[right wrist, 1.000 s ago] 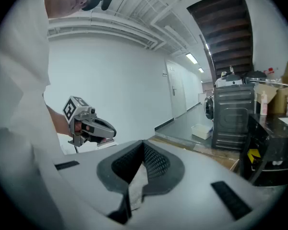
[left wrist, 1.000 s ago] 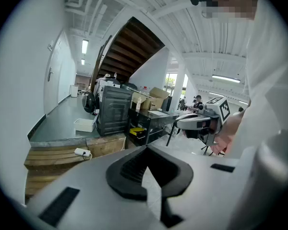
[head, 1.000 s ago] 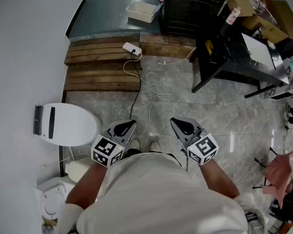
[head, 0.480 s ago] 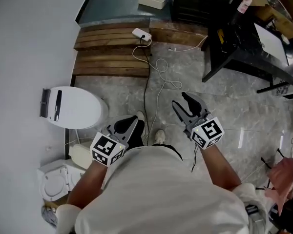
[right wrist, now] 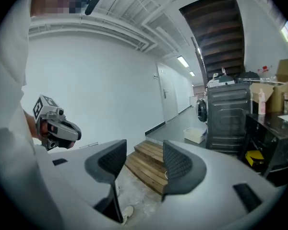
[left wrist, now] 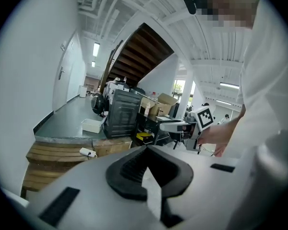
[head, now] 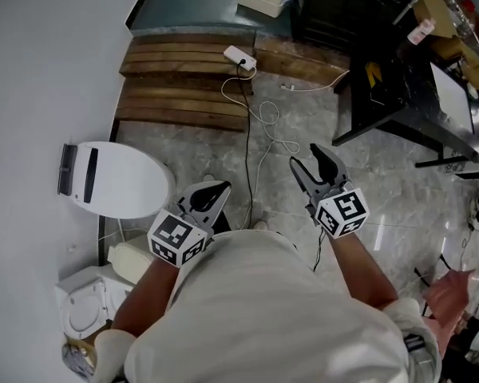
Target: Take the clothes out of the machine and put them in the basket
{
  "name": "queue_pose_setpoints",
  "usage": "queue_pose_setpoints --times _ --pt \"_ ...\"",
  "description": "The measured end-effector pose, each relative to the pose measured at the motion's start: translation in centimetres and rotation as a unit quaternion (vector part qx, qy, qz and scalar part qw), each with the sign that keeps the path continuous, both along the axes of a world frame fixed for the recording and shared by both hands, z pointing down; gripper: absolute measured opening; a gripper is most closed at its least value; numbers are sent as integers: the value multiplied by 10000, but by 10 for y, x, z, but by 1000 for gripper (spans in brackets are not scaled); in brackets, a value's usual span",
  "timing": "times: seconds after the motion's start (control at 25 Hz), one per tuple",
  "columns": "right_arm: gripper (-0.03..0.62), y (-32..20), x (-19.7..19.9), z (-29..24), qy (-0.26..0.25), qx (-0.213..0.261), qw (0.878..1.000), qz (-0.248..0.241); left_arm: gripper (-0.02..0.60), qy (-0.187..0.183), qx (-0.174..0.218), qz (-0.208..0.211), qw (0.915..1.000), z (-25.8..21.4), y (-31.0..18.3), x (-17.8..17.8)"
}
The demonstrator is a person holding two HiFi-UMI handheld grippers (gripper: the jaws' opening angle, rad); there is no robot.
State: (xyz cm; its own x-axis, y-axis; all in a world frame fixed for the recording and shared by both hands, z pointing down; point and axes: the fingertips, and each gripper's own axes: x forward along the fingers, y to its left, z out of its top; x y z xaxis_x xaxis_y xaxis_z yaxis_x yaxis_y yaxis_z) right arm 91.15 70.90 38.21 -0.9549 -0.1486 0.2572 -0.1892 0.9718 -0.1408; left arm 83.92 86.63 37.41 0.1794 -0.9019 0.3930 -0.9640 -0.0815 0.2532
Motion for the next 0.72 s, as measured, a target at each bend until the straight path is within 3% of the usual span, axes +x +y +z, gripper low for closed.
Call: queue_pose_setpoints --times 0.32,0.48,0.72 --pt "221 -9 -159 -2 400 110 9991 -44 -2 370 292 -169 9987 -4 -1 -160" --pt "221 -10 -223 -12 471 241 9986 -41 -2 331 220 -94 9992 -6 9 -224" --pt "221 -21 -288 -16 519 306 9982 -54 -2 472 281 -449 9975 -2 12 -295"
